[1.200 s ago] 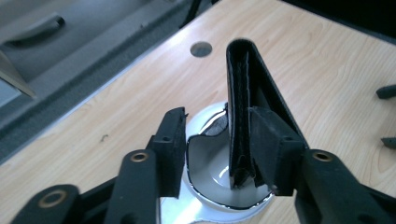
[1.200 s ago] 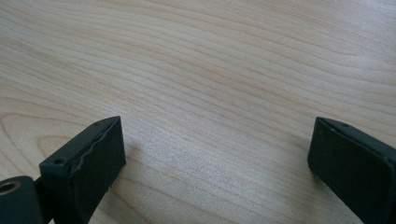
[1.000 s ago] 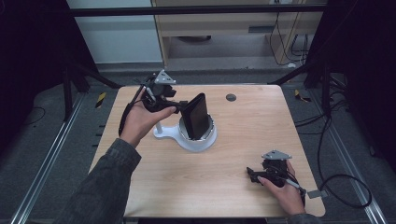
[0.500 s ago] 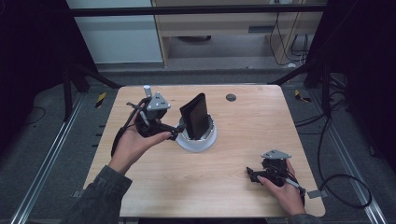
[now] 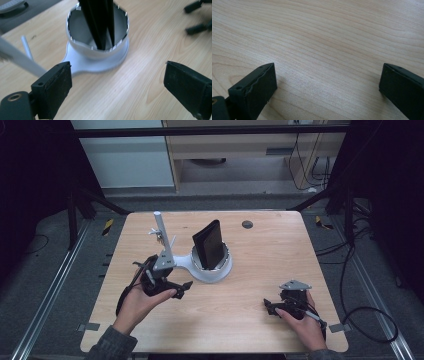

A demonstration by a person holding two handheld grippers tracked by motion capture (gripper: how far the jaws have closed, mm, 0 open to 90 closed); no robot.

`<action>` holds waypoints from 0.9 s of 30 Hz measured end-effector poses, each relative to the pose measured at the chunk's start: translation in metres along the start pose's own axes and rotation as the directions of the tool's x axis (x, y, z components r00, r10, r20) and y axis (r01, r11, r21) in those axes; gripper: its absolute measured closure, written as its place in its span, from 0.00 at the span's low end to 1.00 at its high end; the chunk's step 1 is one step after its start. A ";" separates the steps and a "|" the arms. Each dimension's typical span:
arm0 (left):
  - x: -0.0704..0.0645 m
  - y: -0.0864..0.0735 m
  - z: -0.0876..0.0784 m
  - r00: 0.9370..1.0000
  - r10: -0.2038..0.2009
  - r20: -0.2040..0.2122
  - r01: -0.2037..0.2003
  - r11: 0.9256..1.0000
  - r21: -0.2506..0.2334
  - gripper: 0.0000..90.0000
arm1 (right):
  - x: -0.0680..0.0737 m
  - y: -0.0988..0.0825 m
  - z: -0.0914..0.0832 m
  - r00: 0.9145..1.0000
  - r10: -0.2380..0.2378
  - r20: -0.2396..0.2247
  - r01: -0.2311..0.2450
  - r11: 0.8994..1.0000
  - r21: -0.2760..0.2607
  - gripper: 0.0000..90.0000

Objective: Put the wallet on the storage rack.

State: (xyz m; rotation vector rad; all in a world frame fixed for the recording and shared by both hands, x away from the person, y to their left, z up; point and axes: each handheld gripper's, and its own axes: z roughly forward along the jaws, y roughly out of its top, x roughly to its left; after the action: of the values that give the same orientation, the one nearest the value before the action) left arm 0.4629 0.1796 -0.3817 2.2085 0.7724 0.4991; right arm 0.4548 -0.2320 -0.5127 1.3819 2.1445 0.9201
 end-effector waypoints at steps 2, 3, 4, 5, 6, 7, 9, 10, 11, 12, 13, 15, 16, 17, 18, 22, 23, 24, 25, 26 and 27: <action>0.001 -0.016 0.003 1.000 -0.011 -0.004 0.011 1.000 0.011 0.08 | 0.000 0.000 0.000 1.000 0.003 -0.004 -0.003 1.000 0.001 0.02; 0.002 -0.024 0.005 1.000 -0.014 -0.011 0.015 1.000 0.021 0.08 | 0.000 0.000 -0.001 1.000 0.008 -0.005 -0.008 1.000 0.002 0.02; 0.004 -0.033 0.007 1.000 -0.017 -0.021 0.018 0.999 0.032 0.07 | 0.000 0.000 -0.001 1.000 0.006 -0.004 -0.006 1.000 0.001 0.02; 0.006 -0.042 0.010 0.999 -0.022 -0.027 0.023 0.999 0.044 0.07 | 0.001 0.000 0.000 1.000 0.007 -0.003 -0.007 1.000 0.000 0.02; 0.009 -0.050 0.012 0.999 -0.040 -0.033 0.041 0.998 0.054 0.07 | 0.001 0.000 -0.001 1.000 0.007 -0.002 -0.007 1.000 0.001 0.02; 0.013 -0.059 0.014 0.998 -0.056 -0.039 0.058 0.996 0.061 0.07 | 0.001 0.000 -0.001 1.000 0.007 -0.002 -0.007 1.000 0.001 0.02; 0.018 -0.070 0.017 0.997 -0.062 -0.050 0.066 0.995 0.073 0.07 | 0.001 0.000 0.000 1.000 0.007 -0.003 -0.007 1.000 0.000 0.02; 0.022 -0.078 0.020 0.995 -0.070 -0.071 0.076 0.993 0.086 0.07 | 0.000 0.000 -0.001 1.000 0.004 -0.002 -0.004 1.000 0.001 0.02; 0.024 -0.082 0.021 0.994 -0.070 -0.080 0.077 0.993 0.093 0.07 | 0.000 0.000 -0.001 1.000 0.004 -0.002 -0.004 1.000 0.001 0.02; 0.027 -0.086 0.023 0.993 -0.076 -0.086 0.084 0.992 0.097 0.07 | 0.001 0.000 -0.001 1.000 0.007 -0.002 -0.007 1.000 0.001 0.02; 0.030 -0.091 0.025 0.992 -0.082 -0.096 0.092 0.990 0.104 0.07 | 0.000 0.000 0.000 1.000 -0.002 0.001 0.002 1.000 -0.002 0.02; 0.034 -0.098 0.029 0.989 -0.098 -0.108 0.109 0.989 0.096 0.07 | 0.000 0.000 -0.001 1.000 0.007 -0.003 -0.007 1.000 0.002 0.02; 0.035 -0.102 0.031 0.987 -0.113 -0.114 0.123 0.989 0.086 0.08 | 0.000 0.000 -0.001 1.000 0.005 -0.002 -0.005 1.000 0.001 0.02; 0.038 -0.106 0.033 0.985 -0.128 -0.116 0.138 0.987 0.083 0.08 | 0.001 0.000 -0.001 1.000 0.007 -0.002 -0.007 1.000 0.001 0.02; 0.041 -0.110 0.035 0.983 -0.140 -0.118 0.150 0.985 0.083 0.08 | 0.000 0.000 -0.001 1.000 0.005 -0.002 -0.005 1.000 0.001 0.02; 0.047 -0.118 0.036 0.978 -0.161 -0.132 0.172 0.982 0.077 0.08 | 0.000 0.000 -0.001 1.000 0.005 -0.002 -0.005 1.000 0.001 0.02; 0.051 -0.121 0.036 0.974 -0.182 -0.132 0.192 0.979 0.068 0.08 | 0.000 0.000 -0.001 1.000 0.003 -0.001 -0.003 1.000 0.001 0.02; 0.054 -0.124 0.036 0.970 -0.210 -0.121 0.218 0.974 0.058 0.07 | 0.000 0.000 -0.001 1.000 0.004 -0.001 -0.004 1.000 0.001 0.02; 0.055 -0.125 0.037 0.970 -0.211 -0.123 0.220 0.974 0.062 0.07 | 0.000 0.000 0.000 1.000 -0.003 0.003 0.003 1.000 -0.002 0.02; 0.056 -0.126 0.037 0.970 -0.206 -0.129 0.216 0.974 0.071 0.07 | 0.000 0.000 0.000 1.000 0.000 0.000 0.000 1.000 -0.002 0.02; 0.057 -0.127 0.038 0.970 -0.204 -0.129 0.215 0.974 0.078 0.07 | 0.000 0.000 0.000 1.000 -0.004 0.004 0.004 1.000 -0.002 0.02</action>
State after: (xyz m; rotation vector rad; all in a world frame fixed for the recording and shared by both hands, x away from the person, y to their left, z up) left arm 0.4790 0.2678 -0.4950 2.1621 1.0996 0.5030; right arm 0.4545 -0.2323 -0.5128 1.3767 2.1426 0.9166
